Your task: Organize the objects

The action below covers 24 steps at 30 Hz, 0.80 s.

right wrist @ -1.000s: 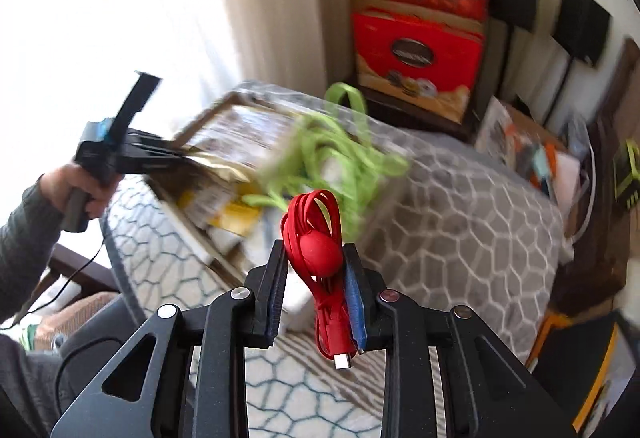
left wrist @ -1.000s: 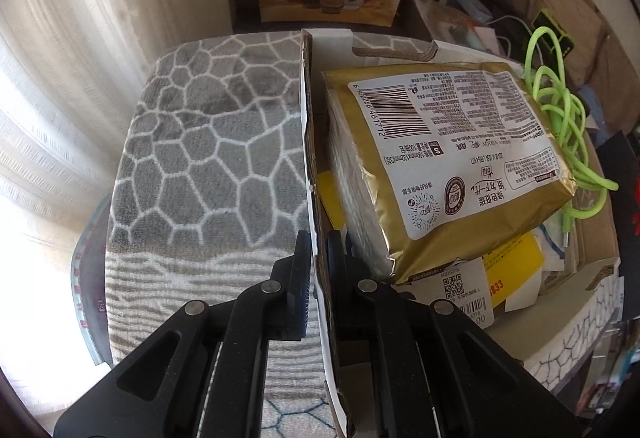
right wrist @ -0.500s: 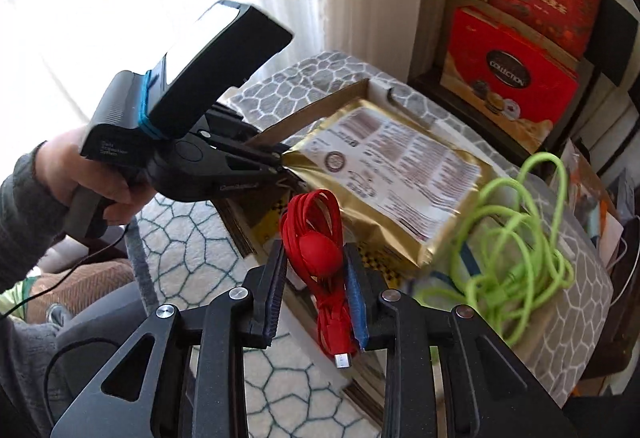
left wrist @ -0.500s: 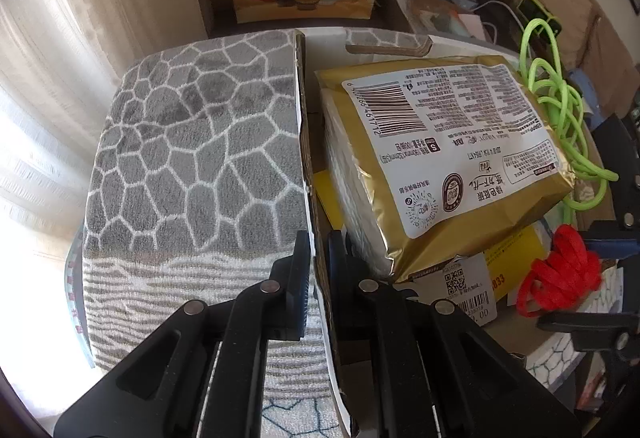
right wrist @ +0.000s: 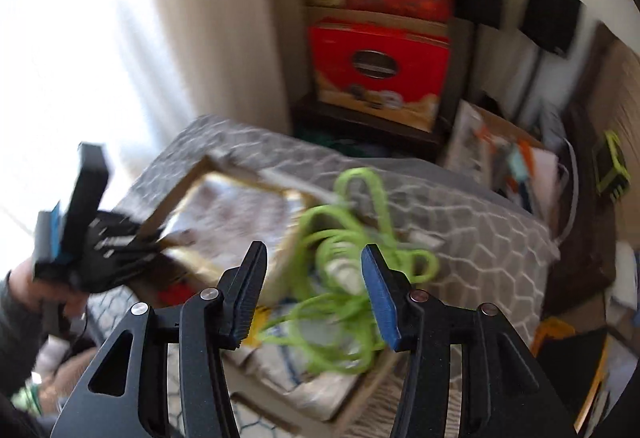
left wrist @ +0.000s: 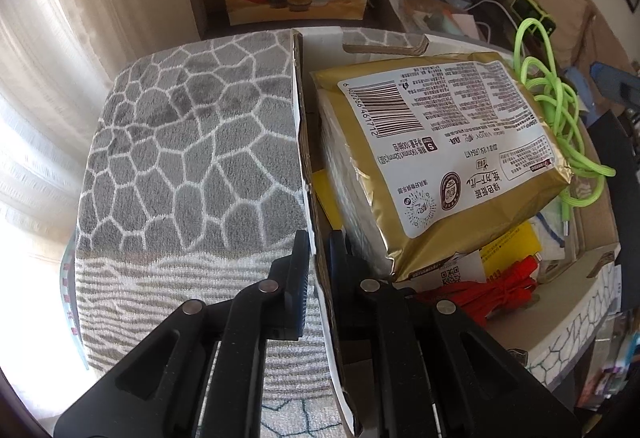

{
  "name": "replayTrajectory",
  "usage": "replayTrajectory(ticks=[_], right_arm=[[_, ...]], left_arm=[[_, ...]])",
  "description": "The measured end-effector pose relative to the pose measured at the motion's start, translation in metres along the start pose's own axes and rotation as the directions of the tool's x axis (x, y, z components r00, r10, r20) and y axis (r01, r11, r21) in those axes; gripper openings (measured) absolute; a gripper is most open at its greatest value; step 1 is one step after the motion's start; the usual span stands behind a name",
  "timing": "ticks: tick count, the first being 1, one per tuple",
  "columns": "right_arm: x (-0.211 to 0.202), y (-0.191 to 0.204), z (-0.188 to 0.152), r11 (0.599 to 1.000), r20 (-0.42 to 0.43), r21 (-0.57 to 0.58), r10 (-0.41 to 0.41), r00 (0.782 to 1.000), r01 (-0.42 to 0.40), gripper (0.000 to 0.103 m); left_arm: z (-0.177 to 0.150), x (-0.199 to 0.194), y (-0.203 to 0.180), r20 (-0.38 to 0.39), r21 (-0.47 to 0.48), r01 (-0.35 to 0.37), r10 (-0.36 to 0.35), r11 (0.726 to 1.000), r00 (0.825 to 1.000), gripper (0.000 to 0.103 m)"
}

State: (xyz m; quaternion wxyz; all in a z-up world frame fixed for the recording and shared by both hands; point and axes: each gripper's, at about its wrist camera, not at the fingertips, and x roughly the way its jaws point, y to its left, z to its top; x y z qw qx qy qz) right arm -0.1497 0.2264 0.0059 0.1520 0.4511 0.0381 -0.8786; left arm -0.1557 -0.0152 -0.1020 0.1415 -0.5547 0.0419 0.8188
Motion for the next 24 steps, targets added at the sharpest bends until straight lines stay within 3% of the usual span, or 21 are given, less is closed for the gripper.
replayTrajectory(ticks=[3,6,10,11,13,14,24], right_arm=[[0.011,-0.022,0.012,0.992,0.013,0.117,-0.038,0.999,0.036,0.043],[0.021,-0.030,0.021,0.983,0.036,0.178,-0.060,0.998,0.053,0.043],[0.037,-0.033,0.028,0.973,0.035,0.229,-0.022,0.999,0.014,0.042],[0.043,-0.033,0.029,0.971,0.029,0.237,-0.009,1.000,0.002,0.041],[0.050,-0.028,0.029,0.975,0.012,0.220,0.006,1.000,-0.009,0.024],[0.052,-0.025,0.028,0.979,0.000,0.204,0.007,1.000,-0.007,0.021],[0.072,-0.015,-0.005,0.979,-0.134,0.194,0.092,0.987,-0.065,0.011]], left_arm=[[0.000,0.000,0.001,-0.003,0.002,0.000,0.000,1.000,1.000,0.009],[0.000,0.000,0.001,-0.003,0.001,0.002,-0.002,1.000,1.000,0.009],[0.000,0.000,0.001,-0.003,0.001,0.003,-0.003,1.000,1.000,0.009],[0.000,0.000,0.001,-0.002,0.000,0.003,-0.003,1.000,1.000,0.009],[0.000,0.000,0.001,-0.001,-0.002,0.008,-0.008,1.000,1.000,0.009],[-0.001,0.000,0.001,0.000,-0.004,0.012,-0.012,1.000,1.000,0.009],[-0.002,-0.001,0.000,0.002,-0.013,0.016,-0.016,1.000,1.000,0.009]])
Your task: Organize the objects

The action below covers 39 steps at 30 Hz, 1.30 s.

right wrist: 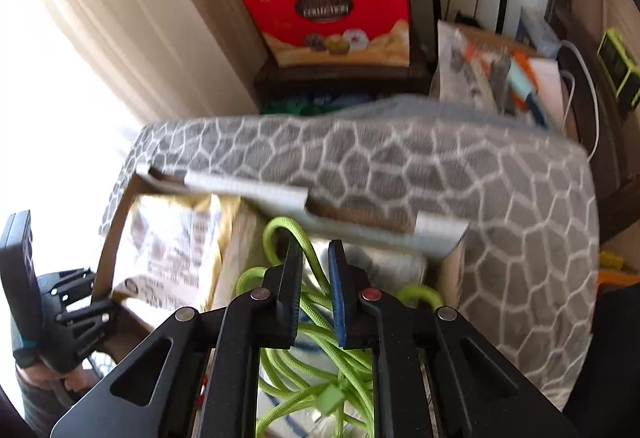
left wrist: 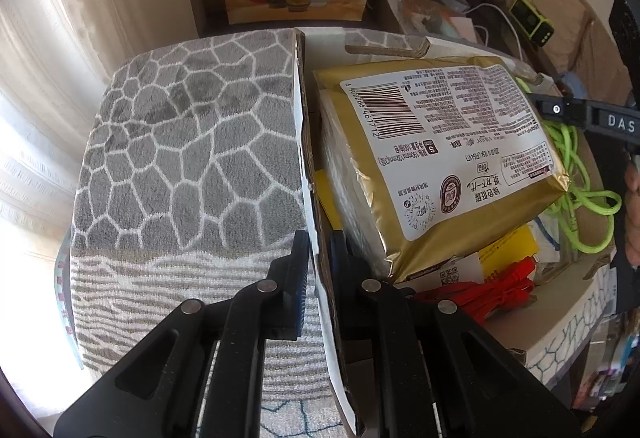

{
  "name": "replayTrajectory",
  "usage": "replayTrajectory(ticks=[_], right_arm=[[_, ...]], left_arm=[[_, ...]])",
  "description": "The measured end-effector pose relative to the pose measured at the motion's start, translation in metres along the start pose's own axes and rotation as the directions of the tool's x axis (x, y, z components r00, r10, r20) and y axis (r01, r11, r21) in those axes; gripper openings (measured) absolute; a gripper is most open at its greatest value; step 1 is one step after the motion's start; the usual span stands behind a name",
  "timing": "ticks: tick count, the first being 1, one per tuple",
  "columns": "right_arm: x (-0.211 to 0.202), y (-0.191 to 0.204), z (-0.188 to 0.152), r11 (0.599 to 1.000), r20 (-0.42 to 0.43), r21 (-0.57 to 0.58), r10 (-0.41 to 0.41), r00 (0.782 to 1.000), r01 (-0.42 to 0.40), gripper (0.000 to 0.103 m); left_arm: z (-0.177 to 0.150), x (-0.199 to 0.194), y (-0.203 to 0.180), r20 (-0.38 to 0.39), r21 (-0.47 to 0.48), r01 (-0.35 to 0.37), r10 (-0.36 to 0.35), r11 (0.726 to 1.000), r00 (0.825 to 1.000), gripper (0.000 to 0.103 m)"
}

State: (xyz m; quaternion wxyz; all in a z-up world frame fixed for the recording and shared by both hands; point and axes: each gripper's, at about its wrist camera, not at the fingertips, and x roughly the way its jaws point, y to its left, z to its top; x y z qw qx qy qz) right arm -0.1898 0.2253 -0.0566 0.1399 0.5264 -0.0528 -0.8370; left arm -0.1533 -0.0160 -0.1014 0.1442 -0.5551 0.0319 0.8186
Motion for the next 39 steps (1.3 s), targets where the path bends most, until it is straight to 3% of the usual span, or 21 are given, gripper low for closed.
replayTrajectory(ticks=[5,6,7,9,13,16,20,23,25,27,32,36,39], right_arm=[[0.004,0.003,-0.002,0.999,0.005,-0.021,-0.039,0.999,0.039,0.015],[0.002,0.003,-0.001,0.999,0.010,-0.018,-0.051,0.999,0.051,0.027],[-0.001,0.004,0.001,0.998,0.021,-0.013,-0.061,0.998,0.061,0.048],[-0.015,0.005,0.003,0.999,0.075,-0.004,-0.049,0.996,0.050,0.065],[-0.040,0.012,0.007,1.000,0.132,-0.001,0.009,0.991,-0.009,0.065],[-0.046,0.021,0.008,0.998,0.125,-0.011,0.062,0.990,-0.061,0.065],[-0.046,0.036,0.001,0.998,0.112,-0.045,0.056,0.992,-0.051,0.065],[-0.050,0.035,-0.006,0.998,0.115,-0.037,0.061,0.992,-0.057,0.065],[-0.057,0.031,-0.013,0.999,0.121,-0.021,0.043,0.992,-0.041,0.065],[-0.067,0.027,-0.020,1.000,0.139,-0.013,0.016,0.990,-0.015,0.065],[-0.087,0.009,-0.041,0.996,0.160,0.021,-0.087,0.983,0.084,0.065],[-0.098,-0.004,-0.060,0.988,0.176,0.056,-0.152,0.972,0.145,0.066],[-0.109,-0.006,-0.078,0.981,0.211,0.073,-0.192,0.958,0.180,0.073]], left_arm=[[0.002,0.002,0.001,-0.004,-0.009,0.004,-0.004,1.000,1.000,0.009],[0.003,0.002,0.001,-0.006,-0.012,0.007,-0.007,1.000,1.000,0.010],[0.004,0.003,0.002,-0.008,-0.015,0.010,-0.010,1.000,1.000,0.010],[0.005,0.003,0.003,-0.013,-0.023,0.017,-0.018,1.000,1.000,0.010],[0.006,0.004,0.009,-0.020,-0.059,0.061,-0.062,0.996,0.998,0.011],[0.007,0.002,0.014,-0.017,-0.084,0.089,-0.091,0.992,0.996,0.013],[0.008,-0.011,0.020,0.013,-0.100,0.122,-0.121,0.987,0.993,0.015],[0.011,-0.026,0.025,0.046,-0.106,0.128,-0.124,0.986,0.991,0.025],[0.013,-0.036,0.029,0.073,-0.107,0.129,-0.122,0.986,0.990,0.037],[0.014,-0.043,0.030,0.091,-0.097,0.124,-0.116,0.987,0.989,0.042],[0.012,-0.048,0.024,0.093,-0.077,0.104,-0.096,0.992,0.991,0.045],[-0.001,-0.057,0.018,0.128,-0.067,0.093,-0.084,0.993,0.988,0.066],[-0.011,-0.065,0.009,0.164,-0.052,0.092,-0.082,0.994,0.983,0.078]])
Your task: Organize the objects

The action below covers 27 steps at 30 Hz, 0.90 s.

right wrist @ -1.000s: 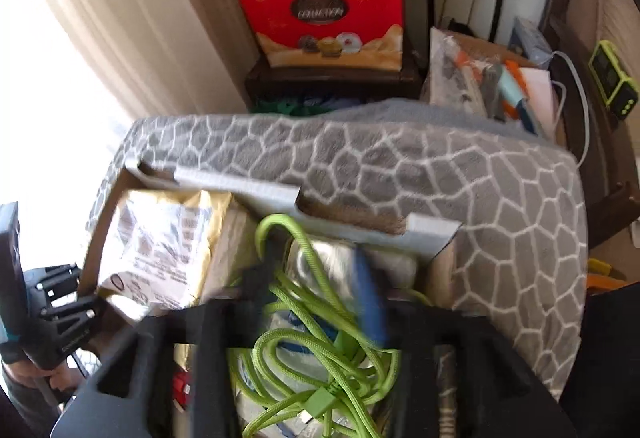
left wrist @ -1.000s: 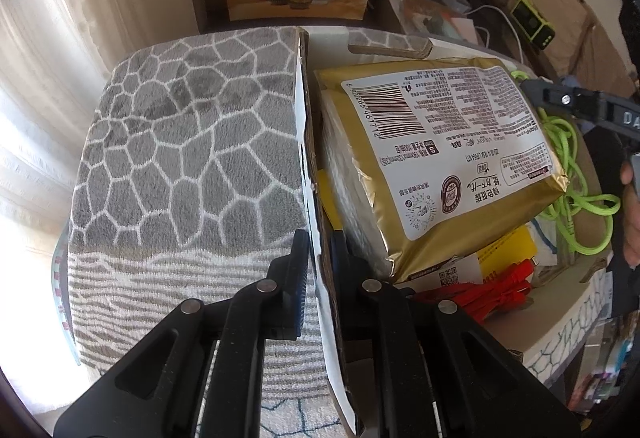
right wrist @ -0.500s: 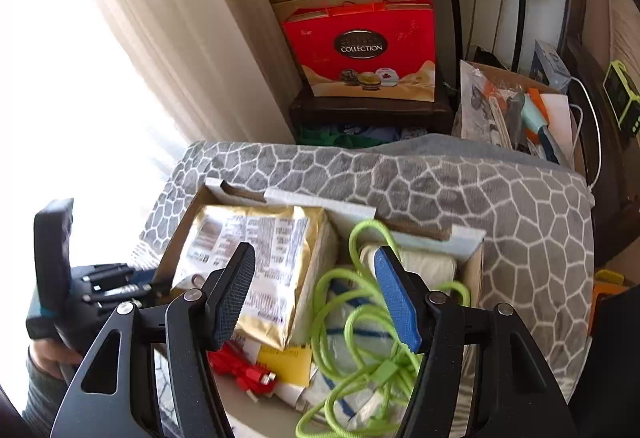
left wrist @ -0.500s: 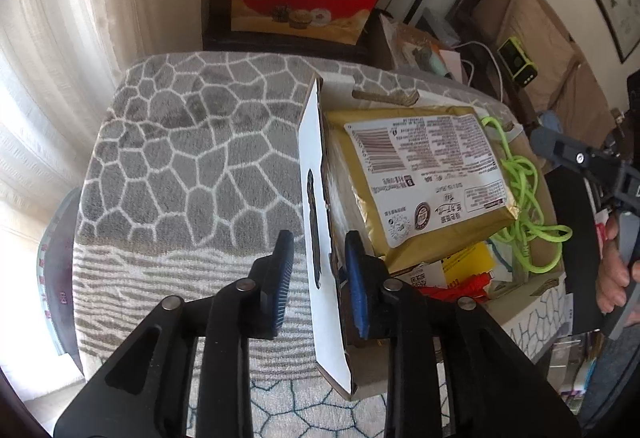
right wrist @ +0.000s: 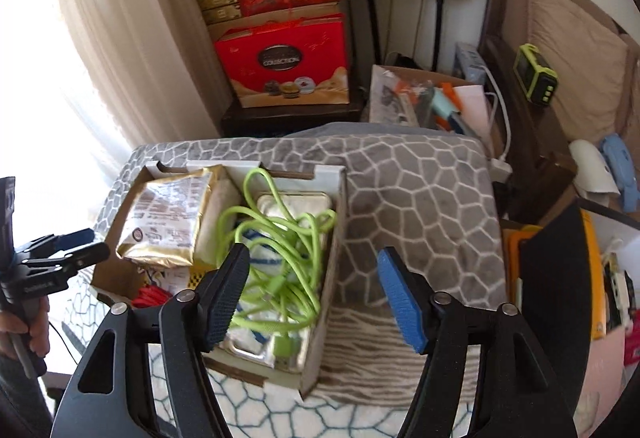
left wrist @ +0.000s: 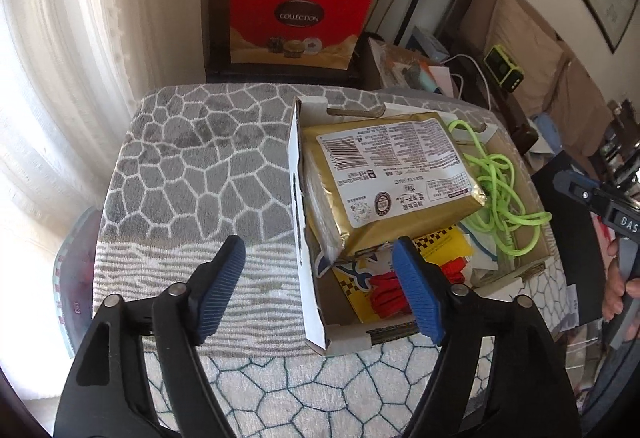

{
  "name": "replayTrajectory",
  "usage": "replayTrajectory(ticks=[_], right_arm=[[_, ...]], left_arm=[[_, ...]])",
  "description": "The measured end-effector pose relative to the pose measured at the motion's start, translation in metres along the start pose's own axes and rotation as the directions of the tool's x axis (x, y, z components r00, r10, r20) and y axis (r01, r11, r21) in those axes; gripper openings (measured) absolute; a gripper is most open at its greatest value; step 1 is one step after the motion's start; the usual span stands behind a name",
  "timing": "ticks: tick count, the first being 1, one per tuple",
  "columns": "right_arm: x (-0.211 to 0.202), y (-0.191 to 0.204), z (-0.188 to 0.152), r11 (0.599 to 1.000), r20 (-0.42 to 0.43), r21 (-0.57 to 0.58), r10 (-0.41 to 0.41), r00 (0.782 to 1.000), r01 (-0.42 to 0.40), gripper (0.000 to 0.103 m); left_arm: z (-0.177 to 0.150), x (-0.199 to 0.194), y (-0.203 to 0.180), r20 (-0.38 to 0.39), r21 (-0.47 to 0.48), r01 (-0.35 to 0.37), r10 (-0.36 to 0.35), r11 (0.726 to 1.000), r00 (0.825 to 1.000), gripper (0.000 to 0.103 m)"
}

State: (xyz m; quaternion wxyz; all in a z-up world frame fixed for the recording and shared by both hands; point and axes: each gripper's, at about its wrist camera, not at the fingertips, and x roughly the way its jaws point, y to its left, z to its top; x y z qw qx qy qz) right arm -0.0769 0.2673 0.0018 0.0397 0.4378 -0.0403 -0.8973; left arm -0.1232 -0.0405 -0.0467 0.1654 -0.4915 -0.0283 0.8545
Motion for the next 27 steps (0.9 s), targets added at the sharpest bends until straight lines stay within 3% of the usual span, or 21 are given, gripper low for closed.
replayTrajectory(ticks=[9,13,27], right_arm=[[-0.026,0.009,-0.044,0.996,0.099,0.008,-0.092,0.991,0.092,0.088],[-0.033,0.015,-0.061,0.994,0.133,0.012,-0.108,0.985,0.108,0.102],[-0.066,0.032,-0.100,0.984,0.201,0.031,-0.178,0.963,0.175,0.103]], left_arm=[[-0.031,-0.036,-0.029,0.139,0.050,-0.052,0.045,0.997,0.989,0.097],[-0.044,-0.050,-0.043,0.193,0.066,-0.081,0.067,0.994,0.979,0.103],[-0.083,-0.081,-0.073,0.265,0.058,-0.160,0.139,0.985,0.954,0.103]])
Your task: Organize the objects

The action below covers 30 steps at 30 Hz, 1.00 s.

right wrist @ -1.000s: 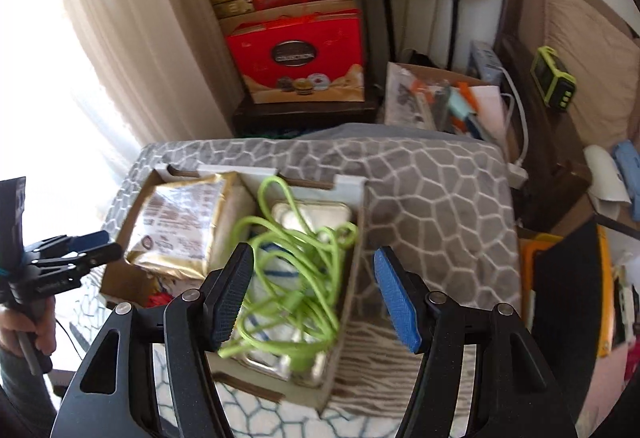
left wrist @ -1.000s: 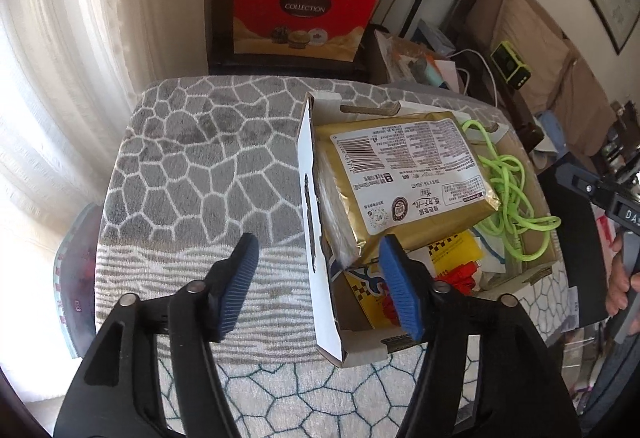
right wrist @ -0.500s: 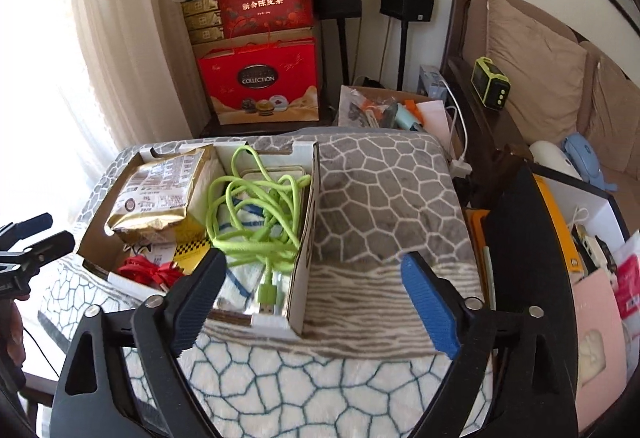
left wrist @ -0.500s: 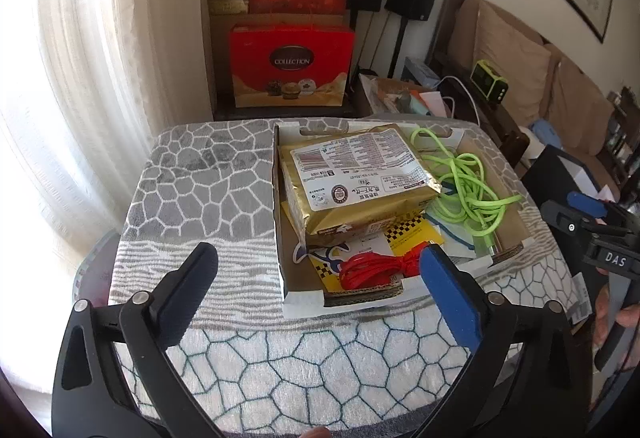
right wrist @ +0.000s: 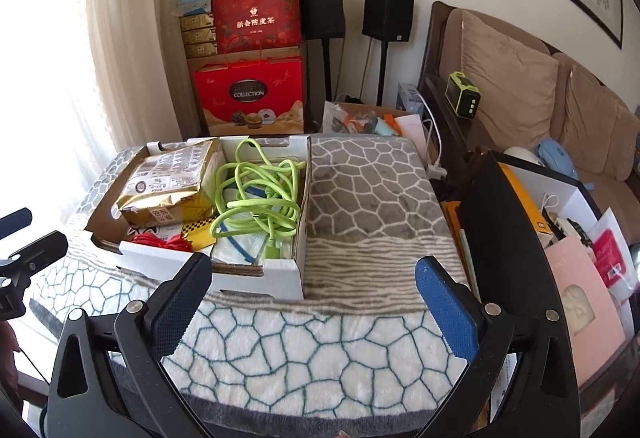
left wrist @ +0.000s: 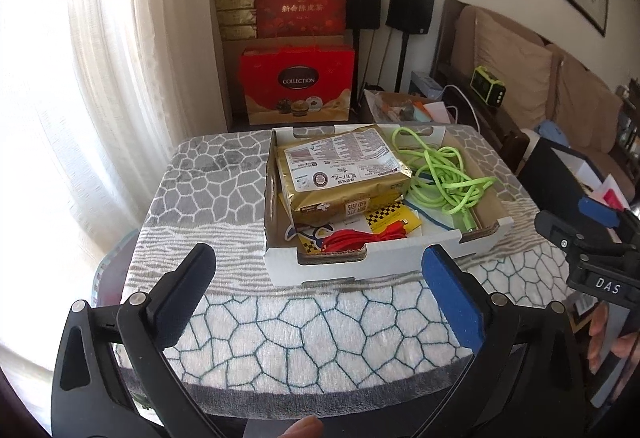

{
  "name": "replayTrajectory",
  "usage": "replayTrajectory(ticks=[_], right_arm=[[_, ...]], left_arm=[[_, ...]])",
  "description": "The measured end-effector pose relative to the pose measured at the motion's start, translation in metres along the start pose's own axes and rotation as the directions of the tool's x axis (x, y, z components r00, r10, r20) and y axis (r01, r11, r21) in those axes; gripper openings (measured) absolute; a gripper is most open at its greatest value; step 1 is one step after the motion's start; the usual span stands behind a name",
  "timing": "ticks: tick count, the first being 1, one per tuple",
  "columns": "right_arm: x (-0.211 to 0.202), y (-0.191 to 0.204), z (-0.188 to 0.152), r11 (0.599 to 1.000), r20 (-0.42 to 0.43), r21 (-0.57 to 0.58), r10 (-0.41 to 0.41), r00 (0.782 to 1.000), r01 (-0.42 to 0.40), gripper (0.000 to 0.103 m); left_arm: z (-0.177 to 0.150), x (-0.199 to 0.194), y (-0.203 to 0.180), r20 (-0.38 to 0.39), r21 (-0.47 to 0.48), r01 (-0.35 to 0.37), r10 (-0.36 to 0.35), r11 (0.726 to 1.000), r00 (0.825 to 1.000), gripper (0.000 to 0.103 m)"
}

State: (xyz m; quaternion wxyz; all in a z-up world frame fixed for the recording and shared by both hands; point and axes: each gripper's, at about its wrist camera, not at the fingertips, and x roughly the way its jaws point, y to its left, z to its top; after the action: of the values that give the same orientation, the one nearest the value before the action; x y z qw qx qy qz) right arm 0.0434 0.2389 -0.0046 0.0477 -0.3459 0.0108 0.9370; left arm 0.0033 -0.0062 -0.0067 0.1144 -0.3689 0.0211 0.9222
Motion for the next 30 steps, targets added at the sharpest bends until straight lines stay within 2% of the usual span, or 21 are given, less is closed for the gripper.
replayTrajectory(ticks=[4,10,15,30], right_arm=[[-0.007,0.002,-0.001,1.000,0.001,0.006,0.001,1.000,-0.001,0.102],[-0.018,0.008,-0.009,1.000,0.015,0.016,-0.001,1.000,0.001,0.102],[-0.025,0.010,-0.017,0.999,0.020,0.037,0.002,1.000,-0.002,0.103],[-0.026,0.017,-0.024,0.999,0.019,0.025,-0.033,0.999,0.033,0.102]], left_arm=[[-0.005,-0.006,0.000,0.017,-0.016,-0.055,0.055,0.998,0.998,0.103],[-0.011,-0.015,0.007,0.017,-0.067,-0.050,0.051,0.997,0.999,0.103],[-0.017,-0.023,0.001,0.021,-0.046,-0.072,0.073,0.996,0.997,0.103],[-0.023,-0.026,-0.006,0.017,-0.049,-0.069,0.070,0.996,0.997,0.103]])
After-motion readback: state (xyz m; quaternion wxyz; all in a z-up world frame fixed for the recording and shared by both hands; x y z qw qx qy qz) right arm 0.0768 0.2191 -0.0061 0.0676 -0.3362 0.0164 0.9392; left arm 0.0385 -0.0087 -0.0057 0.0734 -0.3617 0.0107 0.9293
